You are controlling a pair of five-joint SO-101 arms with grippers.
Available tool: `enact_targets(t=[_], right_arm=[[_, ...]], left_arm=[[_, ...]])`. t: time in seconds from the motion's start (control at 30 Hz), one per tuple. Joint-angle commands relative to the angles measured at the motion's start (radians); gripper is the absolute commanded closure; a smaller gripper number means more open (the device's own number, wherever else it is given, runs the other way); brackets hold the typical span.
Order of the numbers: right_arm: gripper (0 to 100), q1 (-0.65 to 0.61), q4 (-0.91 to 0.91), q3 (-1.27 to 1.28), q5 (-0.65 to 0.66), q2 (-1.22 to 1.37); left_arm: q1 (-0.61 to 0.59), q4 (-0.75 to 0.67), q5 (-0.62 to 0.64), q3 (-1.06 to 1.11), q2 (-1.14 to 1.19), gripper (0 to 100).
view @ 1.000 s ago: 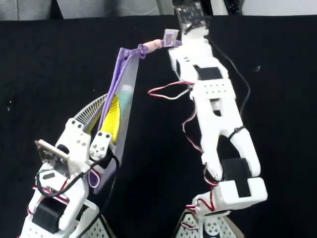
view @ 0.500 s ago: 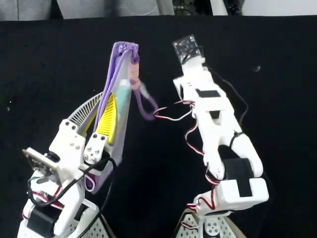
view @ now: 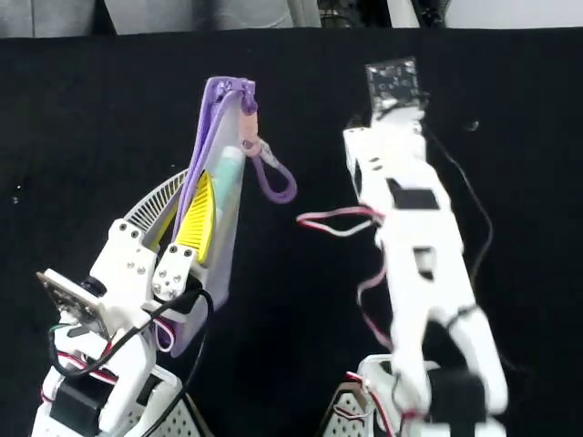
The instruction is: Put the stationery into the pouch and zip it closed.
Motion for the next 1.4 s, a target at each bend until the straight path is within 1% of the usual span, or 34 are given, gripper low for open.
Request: enact_targets(t=[0.0, 0.27, 0.37, 0.43, 0.5, 0.63, 0.73, 0.83, 0.97, 1.17, 1.27, 1.37], right_arm=[[79.0, -0.069, -0.014, 0.085, -0.011, -0.285], [79.0, -0.255, -0.006, 0.329, -0.011, -0.817], [79.0, -0.315, 0.018, 0.371, -0.012, -0.963], [79.0, -0.359, 0.058, 0.361, -0.034, -1.010], [79.0, -0.381, 0.077, 0.332, -0.097, -1.003], [79.0, -0.385, 0.077, 0.254, -0.218, -0.920], [79.0, -0.437, 0.074, 0.193, -0.275, -0.832], [79.0, -0.500, 0.020, 0.168, -0.279, -0.733], [79.0, -0.543, -0.029, 0.165, -0.279, -0.659], [79.0, -0.546, -0.037, 0.162, -0.278, -0.648], [79.0, -0.543, -0.075, 0.168, -0.276, -0.619], [79.2, -0.542, -0.104, 0.147, -0.233, -0.542]], left_arm=[[0.007, -0.054, 0.021, -0.062, -0.015, 97], [0.010, -0.048, 0.023, -0.054, -0.015, 97], [0.010, -0.049, 0.023, -0.036, -0.015, 97], [0.010, -0.049, 0.023, -0.027, -0.015, 97], [0.010, -0.052, 0.023, -0.021, -0.015, 97], [0.010, -0.054, 0.023, -0.019, -0.015, 97], [0.010, -0.054, 0.023, -0.019, -0.015, 97], [0.010, -0.049, 0.023, -0.024, -0.015, 97], [0.010, -0.048, 0.021, -0.022, -0.015, 97], [0.010, -0.048, 0.021, -0.019, -0.017, 97], [0.012, -0.046, 0.021, -0.024, -0.017, 97], [0.012, -0.046, 0.020, -0.024, -0.017, 97]])
